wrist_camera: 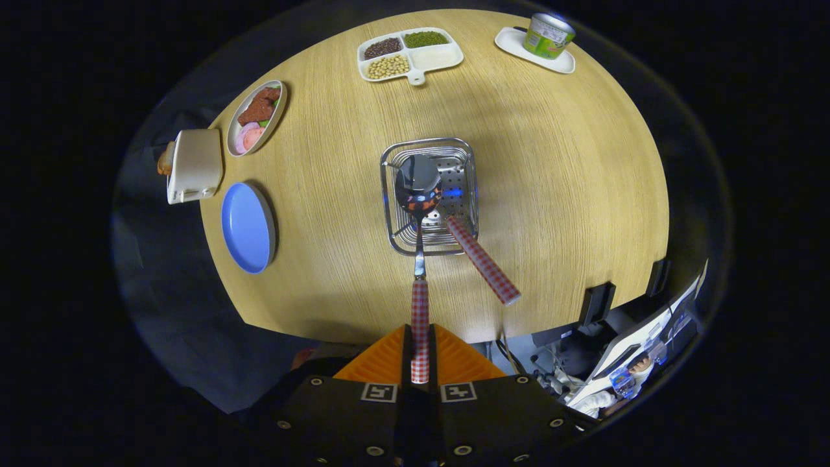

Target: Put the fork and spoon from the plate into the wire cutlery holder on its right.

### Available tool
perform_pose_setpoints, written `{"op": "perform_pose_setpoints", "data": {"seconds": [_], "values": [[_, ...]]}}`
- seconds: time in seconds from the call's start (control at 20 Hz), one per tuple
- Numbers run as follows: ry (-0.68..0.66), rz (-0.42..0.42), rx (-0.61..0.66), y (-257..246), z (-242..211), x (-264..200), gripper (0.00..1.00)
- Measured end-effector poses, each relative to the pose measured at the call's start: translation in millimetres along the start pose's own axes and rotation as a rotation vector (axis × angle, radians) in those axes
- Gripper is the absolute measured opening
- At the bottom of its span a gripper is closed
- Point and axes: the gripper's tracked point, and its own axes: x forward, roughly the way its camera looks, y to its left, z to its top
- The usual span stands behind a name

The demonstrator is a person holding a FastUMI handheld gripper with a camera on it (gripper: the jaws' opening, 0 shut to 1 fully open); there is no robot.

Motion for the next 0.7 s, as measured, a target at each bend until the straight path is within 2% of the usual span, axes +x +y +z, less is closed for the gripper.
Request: {"op": "perform_pose_setpoints", "data": {"seconds": [0.35, 0.5, 0.7], "values": [[0.060, 0.064, 0.110, 3, 18, -3, 0.12], [0.022, 0.061, 0.141, 1, 33, -8, 0.13], [-0.024, 0.100, 0.168, 8, 46, -20, 0.14]]}}
